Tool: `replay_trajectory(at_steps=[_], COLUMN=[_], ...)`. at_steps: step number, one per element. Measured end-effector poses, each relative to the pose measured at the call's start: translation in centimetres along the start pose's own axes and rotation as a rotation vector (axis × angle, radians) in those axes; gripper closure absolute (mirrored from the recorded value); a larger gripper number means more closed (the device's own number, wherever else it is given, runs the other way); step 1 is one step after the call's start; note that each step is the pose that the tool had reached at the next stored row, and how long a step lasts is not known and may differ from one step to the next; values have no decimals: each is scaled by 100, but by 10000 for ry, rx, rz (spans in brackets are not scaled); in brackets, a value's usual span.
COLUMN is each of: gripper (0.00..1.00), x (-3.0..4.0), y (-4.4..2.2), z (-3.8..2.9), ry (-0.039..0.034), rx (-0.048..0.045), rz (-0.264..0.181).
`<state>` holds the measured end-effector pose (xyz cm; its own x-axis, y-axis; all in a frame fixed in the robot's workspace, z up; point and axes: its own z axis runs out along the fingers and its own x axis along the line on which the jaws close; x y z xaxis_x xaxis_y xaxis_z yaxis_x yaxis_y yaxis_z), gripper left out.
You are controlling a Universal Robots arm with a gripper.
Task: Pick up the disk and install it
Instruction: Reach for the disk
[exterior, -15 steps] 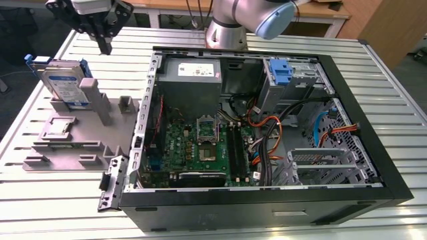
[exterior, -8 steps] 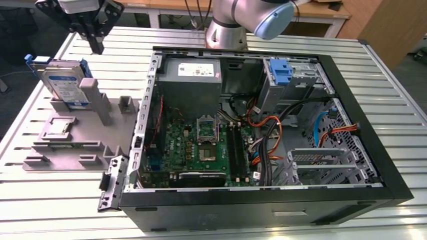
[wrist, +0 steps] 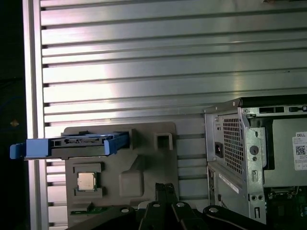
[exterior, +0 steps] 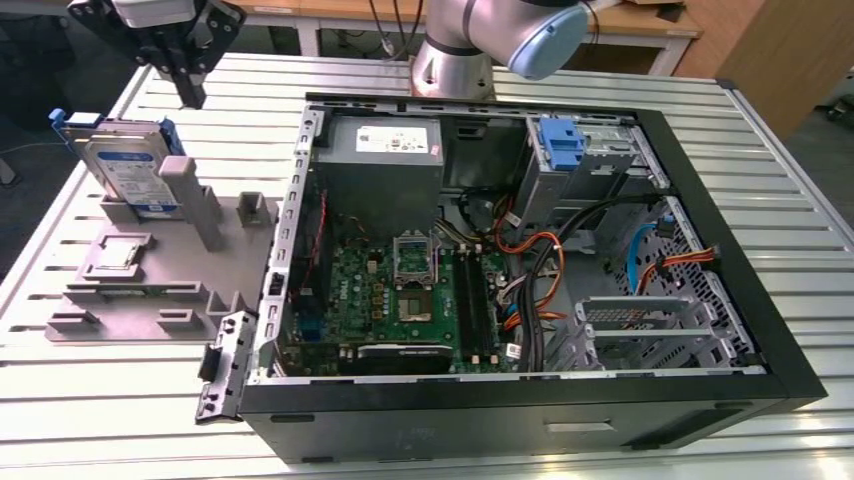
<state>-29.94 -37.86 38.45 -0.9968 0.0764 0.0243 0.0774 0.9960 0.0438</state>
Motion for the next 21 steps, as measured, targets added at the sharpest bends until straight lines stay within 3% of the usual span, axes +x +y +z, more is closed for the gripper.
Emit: replay_trajectory(at_steps=[21], gripper=[90], x=[64], y=[-6], z=[15], ry=[0], rx=[-1], rz=[0])
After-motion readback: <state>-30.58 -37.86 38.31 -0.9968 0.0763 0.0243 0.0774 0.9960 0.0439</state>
